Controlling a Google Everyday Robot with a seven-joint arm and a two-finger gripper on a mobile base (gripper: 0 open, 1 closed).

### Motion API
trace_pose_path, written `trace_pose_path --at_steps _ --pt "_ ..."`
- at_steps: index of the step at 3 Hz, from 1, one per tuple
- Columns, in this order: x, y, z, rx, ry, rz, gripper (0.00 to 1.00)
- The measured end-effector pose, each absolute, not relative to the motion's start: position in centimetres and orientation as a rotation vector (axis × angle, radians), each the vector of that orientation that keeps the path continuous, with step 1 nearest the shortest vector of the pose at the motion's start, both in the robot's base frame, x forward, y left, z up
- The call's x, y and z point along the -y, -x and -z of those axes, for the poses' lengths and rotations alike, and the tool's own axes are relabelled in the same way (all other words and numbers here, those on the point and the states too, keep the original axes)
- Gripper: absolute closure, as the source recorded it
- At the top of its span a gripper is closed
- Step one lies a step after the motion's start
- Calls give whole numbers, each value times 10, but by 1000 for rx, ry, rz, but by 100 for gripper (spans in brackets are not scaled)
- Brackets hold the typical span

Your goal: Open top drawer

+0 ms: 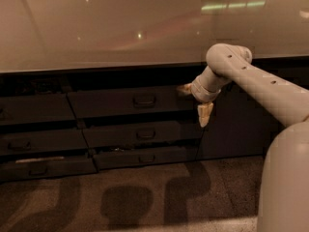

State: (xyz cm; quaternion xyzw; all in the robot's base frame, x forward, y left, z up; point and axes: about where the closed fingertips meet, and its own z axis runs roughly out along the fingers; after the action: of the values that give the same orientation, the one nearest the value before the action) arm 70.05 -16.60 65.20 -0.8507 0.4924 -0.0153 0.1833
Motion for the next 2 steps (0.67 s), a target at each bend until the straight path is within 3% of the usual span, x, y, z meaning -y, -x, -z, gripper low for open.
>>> trace_pose_path --at_steps 2 --pt "156 -704 -679 -1363 2401 102 0"
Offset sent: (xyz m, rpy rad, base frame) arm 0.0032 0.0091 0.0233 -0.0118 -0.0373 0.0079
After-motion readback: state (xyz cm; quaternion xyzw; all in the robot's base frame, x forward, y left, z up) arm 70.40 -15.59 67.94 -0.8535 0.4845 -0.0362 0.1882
